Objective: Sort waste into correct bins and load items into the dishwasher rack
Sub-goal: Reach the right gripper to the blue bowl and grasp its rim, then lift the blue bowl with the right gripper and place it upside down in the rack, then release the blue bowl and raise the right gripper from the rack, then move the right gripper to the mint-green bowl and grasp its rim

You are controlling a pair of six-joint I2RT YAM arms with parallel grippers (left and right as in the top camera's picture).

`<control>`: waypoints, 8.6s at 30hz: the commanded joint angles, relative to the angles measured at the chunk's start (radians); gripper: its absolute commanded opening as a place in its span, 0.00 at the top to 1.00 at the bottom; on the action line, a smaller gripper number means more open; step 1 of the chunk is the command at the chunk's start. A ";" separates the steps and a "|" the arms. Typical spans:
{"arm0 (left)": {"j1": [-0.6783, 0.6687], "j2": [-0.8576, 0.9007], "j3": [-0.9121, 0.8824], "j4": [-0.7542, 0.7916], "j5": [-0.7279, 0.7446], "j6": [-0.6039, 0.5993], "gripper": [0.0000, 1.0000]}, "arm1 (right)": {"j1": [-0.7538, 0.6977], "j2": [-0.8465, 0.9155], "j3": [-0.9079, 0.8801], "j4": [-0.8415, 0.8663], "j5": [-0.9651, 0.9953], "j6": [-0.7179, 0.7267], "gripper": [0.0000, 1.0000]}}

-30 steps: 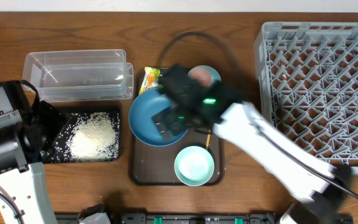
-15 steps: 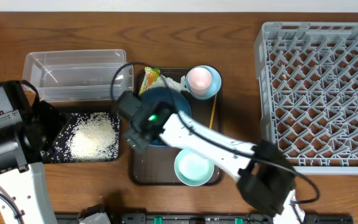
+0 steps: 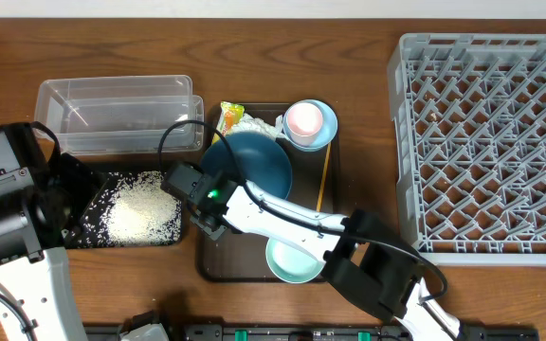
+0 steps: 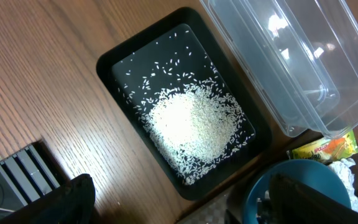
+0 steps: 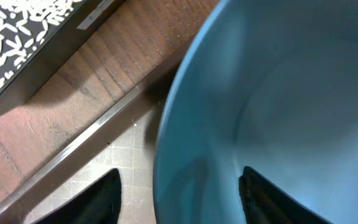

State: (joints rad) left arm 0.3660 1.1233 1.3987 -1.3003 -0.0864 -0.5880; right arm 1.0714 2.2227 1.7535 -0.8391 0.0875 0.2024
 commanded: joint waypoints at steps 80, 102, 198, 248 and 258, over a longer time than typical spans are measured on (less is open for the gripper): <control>0.006 0.000 0.013 0.000 -0.019 -0.008 0.08 | -1.562 -0.360 0.015 -0.051 -1.573 -0.295 0.98; 0.006 0.000 0.013 0.000 -0.020 -0.008 0.08 | -1.715 -0.214 0.015 -0.216 -1.381 -0.285 0.92; 0.006 0.000 0.013 0.000 -0.019 -0.008 0.08 | -1.495 -0.285 -0.042 -0.138 0.060 0.127 0.92; 0.006 0.000 0.013 0.000 -0.020 -0.008 0.08 | -0.355 -0.669 -0.306 -0.350 -0.393 0.215 0.01; 0.006 0.000 0.013 0.000 -0.019 -0.008 0.08 | -0.043 -0.527 -0.428 -0.183 -0.119 0.433 0.13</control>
State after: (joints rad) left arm 0.3660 1.1233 1.3987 -1.3003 -0.0864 -0.5880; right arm 0.9825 1.6421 1.3357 -1.0286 -0.1593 0.5617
